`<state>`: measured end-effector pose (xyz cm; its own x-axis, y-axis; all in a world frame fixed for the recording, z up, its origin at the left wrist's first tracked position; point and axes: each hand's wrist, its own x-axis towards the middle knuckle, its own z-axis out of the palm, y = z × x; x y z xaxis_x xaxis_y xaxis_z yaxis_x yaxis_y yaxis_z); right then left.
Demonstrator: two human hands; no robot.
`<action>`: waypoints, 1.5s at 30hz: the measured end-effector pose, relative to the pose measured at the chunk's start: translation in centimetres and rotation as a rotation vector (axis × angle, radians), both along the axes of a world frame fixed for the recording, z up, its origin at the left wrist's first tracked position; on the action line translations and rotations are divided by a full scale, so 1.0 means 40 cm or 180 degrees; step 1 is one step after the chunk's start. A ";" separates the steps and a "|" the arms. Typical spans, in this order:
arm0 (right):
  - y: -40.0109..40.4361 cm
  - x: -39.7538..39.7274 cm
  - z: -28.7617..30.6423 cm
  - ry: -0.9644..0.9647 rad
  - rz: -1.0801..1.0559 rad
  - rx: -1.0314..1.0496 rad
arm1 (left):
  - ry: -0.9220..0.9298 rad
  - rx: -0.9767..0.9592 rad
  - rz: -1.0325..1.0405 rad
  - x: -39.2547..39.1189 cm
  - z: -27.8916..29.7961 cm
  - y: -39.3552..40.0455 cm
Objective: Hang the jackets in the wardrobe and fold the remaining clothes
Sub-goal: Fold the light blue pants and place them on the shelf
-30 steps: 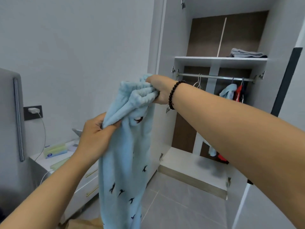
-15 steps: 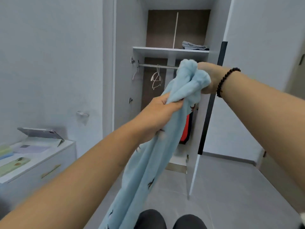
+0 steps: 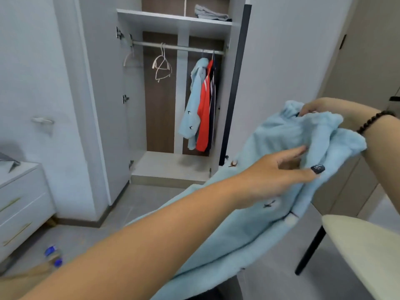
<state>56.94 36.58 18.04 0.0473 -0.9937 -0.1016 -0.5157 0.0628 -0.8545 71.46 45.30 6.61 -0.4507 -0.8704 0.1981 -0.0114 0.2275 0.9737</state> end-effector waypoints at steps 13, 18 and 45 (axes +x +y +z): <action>-0.046 0.390 -0.318 0.0768 0.0714 0.0127 | 0.0084 0.0820 0.1457 0.580 -0.323 0.061; 0.029 0.615 -0.452 0.0697 0.1407 -0.0194 | 0.0520 0.1256 0.2271 0.792 -0.464 0.137; 0.090 1.084 -0.924 0.2218 0.2376 -0.0349 | 0.1366 0.5058 0.2767 0.937 -1.228 0.124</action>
